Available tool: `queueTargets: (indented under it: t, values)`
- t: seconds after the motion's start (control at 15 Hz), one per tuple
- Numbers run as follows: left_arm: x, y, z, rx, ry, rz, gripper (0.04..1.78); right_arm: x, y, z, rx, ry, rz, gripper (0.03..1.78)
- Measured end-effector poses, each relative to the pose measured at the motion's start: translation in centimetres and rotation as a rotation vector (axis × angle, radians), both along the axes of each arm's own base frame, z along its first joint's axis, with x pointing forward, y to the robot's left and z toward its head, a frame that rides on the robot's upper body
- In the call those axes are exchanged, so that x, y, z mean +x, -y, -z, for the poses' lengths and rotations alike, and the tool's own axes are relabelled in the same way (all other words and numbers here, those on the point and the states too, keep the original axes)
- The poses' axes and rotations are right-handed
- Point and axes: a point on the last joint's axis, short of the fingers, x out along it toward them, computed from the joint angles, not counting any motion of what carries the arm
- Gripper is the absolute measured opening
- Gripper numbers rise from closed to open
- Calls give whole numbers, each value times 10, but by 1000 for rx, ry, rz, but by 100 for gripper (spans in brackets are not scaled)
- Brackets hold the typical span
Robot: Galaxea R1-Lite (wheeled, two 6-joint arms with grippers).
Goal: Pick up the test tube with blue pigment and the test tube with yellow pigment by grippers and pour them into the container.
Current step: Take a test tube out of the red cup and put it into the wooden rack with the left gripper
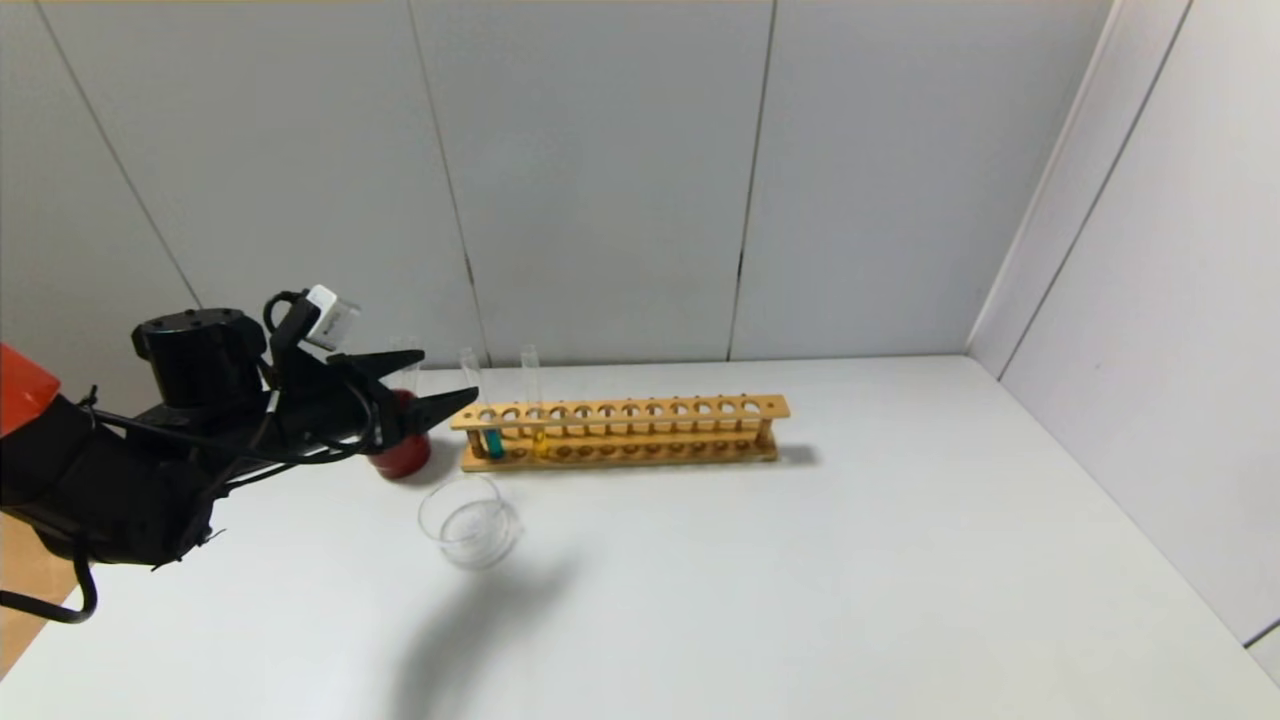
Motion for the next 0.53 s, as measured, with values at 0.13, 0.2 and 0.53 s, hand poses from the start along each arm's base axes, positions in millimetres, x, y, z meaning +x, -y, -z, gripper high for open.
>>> queueTargets:
  t: [0.13,0.2,0.53]
  values:
    - [11,0,7,0,-22,1,174,0,0,0,0,0,0,175]
    - [16,1,11,2,-47,4,174,0,0,0,0,0,0,175]
    - [33,3,26,7,-114,3,174,0,0,0,0,0,0,175]
